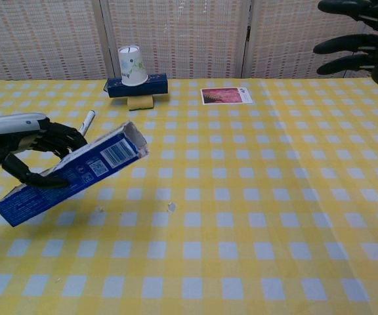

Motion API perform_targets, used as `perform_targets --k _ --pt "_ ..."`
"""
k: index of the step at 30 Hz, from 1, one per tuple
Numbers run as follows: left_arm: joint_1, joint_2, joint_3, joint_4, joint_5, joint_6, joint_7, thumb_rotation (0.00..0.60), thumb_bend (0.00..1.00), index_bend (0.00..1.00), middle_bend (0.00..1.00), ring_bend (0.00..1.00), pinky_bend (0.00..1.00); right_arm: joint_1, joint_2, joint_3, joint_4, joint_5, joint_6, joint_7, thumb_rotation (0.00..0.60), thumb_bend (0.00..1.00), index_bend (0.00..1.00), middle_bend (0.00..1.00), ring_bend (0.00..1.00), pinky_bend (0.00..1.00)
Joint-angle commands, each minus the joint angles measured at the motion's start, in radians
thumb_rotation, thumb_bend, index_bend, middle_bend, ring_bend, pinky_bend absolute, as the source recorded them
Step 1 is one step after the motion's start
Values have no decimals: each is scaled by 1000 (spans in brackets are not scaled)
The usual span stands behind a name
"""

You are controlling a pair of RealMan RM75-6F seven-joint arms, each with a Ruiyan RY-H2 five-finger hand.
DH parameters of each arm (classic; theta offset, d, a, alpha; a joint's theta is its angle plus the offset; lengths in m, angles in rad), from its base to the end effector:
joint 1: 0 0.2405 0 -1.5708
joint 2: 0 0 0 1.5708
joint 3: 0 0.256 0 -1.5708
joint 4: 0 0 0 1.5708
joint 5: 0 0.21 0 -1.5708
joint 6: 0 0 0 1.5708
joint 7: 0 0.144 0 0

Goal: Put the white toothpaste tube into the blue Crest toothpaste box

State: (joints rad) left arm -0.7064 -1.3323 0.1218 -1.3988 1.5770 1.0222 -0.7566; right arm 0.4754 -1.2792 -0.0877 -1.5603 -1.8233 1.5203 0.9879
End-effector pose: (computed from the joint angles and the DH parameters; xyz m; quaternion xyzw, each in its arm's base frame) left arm -0.2206 0.3036 0.0268 -0.6808 -0.5703 -0.4142 0.1994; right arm -0.1931 -0.2340 0.0851 0.5397 -0.5571 0.6286 0.0565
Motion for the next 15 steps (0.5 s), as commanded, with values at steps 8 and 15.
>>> perform_targets --k 8,15 --pt "48 -121 -11 118 -9 -7 156 600 311 440 597 536 334 1 9 -5 0 -9 2 34 600 503 0 1 153 173" --pt "78 -177 -13 169 26 49 247 600 289 382 526 369 186 -1 17 -7 -4 -12 7 48 600 503 0 1 149 172"
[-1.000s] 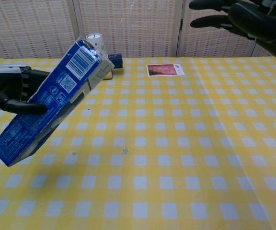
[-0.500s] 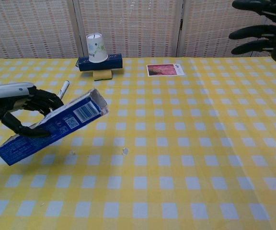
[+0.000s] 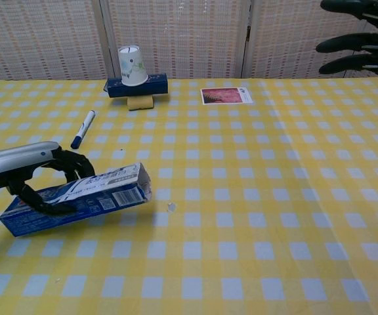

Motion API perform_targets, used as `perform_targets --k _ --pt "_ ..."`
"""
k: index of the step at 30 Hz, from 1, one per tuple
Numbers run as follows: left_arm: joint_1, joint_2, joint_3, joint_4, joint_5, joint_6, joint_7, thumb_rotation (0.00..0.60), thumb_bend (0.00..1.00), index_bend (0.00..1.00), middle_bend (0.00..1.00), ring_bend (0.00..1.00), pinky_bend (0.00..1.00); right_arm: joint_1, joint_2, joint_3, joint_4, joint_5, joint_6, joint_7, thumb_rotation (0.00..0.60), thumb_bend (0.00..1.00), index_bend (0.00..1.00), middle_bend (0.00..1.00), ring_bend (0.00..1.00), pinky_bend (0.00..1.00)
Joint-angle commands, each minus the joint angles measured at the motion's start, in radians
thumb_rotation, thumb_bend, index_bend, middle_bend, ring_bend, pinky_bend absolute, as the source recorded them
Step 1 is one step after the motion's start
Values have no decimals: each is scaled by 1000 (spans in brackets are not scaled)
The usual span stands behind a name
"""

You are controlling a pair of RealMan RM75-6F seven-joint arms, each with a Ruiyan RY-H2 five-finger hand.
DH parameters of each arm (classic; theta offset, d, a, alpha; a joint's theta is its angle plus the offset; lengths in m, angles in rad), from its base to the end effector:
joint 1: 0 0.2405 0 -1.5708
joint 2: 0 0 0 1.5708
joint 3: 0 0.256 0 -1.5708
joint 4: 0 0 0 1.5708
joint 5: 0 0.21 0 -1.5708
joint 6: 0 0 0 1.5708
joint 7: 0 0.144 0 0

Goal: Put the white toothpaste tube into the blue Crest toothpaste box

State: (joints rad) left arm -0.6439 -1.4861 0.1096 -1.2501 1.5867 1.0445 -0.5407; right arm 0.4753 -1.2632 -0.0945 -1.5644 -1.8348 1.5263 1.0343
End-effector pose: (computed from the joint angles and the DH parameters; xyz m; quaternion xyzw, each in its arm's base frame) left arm -0.2358 0.2950 -0.0100 -0.7255 -0.5029 -0.3992 0.2479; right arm -0.1940 -0.2323 0.0890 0.5328 -0.5664 0.6274 0.0418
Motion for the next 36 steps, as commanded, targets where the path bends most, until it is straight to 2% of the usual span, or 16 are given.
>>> perform_targets --k 1,4,6,8,14,16,19,21,23,25,30,34,36 --pt "18 -27 0 21 20 32 34 600 285 353 463 299 134 -1 2 0 0 0 1 2 600 503 0 1 149 172" --pt "21 -29 -1 19 33 47 34 600 268 269 292 140 21 -3 3 1 1 2 3 2 600 503 0 1 149 172" --pt "23 -26 -1 13 37 50 44 600 239 178 156 33 0 -4 5 0 2 0 4 0 600 503 0 0 150 172" --pt "25 -22 -4 3 39 56 50 600 217 126 89 1 0 -5 6 -2 4 -2 2 -3 600 503 0 0 149 171" --pt "32 1 -7 -37 37 59 87 600 183 76 34 0 0 -8 13 -6 4 -6 4 -5 600 503 0 0 142 161" --pt "39 23 -13 -60 42 82 116 600 183 77 34 0 0 -13 21 -4 10 -4 5 -42 600 503 0 0 141 153" --pt "59 83 -19 -119 47 128 196 600 185 88 35 0 0 -33 44 9 25 24 -12 -220 600 502 0 0 138 140" --pt "87 140 -22 -169 46 175 278 600 189 103 43 0 0 -58 68 18 22 61 -33 -406 600 502 0 0 132 123" --pt "145 194 -28 -210 25 258 386 600 192 110 58 0 0 -81 110 7 -19 104 -76 -557 600 478 0 0 84 61" --pt "203 219 -28 -225 8 334 443 600 192 120 80 0 0 -100 155 -10 -72 141 -112 -645 600 441 0 0 20 9" --pt "344 236 -15 -154 -14 497 453 600 194 128 96 0 0 -169 218 -19 -149 278 -148 -935 600 428 0 0 0 0" --pt "433 218 -27 -69 -51 587 463 600 194 128 96 0 0 -217 194 -9 -166 397 -154 -1163 600 427 0 0 0 0" --pt "458 194 -39 -16 -54 618 456 600 194 127 96 0 0 -246 156 10 -146 445 -120 -1266 600 427 0 0 0 0"
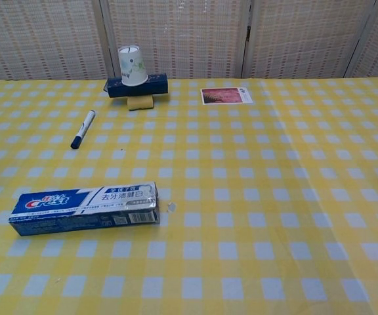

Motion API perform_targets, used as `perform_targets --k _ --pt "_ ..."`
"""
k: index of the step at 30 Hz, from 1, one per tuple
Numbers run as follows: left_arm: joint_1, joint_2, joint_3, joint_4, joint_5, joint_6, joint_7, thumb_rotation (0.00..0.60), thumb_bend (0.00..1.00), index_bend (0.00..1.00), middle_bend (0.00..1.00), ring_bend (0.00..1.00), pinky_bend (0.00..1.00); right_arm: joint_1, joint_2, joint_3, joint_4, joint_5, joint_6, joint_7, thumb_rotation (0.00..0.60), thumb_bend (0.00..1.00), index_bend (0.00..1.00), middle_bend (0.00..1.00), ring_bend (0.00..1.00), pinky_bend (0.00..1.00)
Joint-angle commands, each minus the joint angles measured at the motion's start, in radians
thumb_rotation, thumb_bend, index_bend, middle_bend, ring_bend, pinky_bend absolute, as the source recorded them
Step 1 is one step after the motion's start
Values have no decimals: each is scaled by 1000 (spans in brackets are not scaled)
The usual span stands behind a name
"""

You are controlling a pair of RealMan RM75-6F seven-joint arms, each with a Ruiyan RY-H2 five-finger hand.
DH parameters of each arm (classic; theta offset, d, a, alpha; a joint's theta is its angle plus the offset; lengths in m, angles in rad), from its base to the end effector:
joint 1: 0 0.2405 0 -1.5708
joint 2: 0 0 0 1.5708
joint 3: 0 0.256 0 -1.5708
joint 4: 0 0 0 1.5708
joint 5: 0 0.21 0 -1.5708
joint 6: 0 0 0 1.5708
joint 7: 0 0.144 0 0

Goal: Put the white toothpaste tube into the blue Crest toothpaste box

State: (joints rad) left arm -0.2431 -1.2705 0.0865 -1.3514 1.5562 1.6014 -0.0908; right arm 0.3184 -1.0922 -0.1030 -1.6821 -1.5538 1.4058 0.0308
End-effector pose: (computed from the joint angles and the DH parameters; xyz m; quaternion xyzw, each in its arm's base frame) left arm -0.3112 0.2071 0.1277 -0.6488 -0.3217 -0.4339 0.5361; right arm -0.2667 -0.2115 0.1293 0.6848 -0.3863 0.4014 0.4697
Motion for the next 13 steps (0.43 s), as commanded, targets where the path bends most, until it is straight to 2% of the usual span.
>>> perform_targets --k 1,4,8,13 --pt "61 -21 -16 96 -24 56 19 600 193 126 96 0 0 -102 -33 27 -17 180 19 -292 600 427 0 0 0 0" --pt "69 -13 -17 95 -1 68 41 600 191 119 96 0 0 -130 -76 46 18 198 47 -287 600 427 0 0 0 0" --pt "70 31 -2 18 -18 -11 43 600 185 95 96 0 0 -117 -48 33 26 152 -12 -198 600 427 0 0 0 0" --pt "67 50 -7 -25 -8 -39 78 600 184 69 96 0 0 -117 -48 36 35 127 -28 -192 600 426 0 0 0 0"
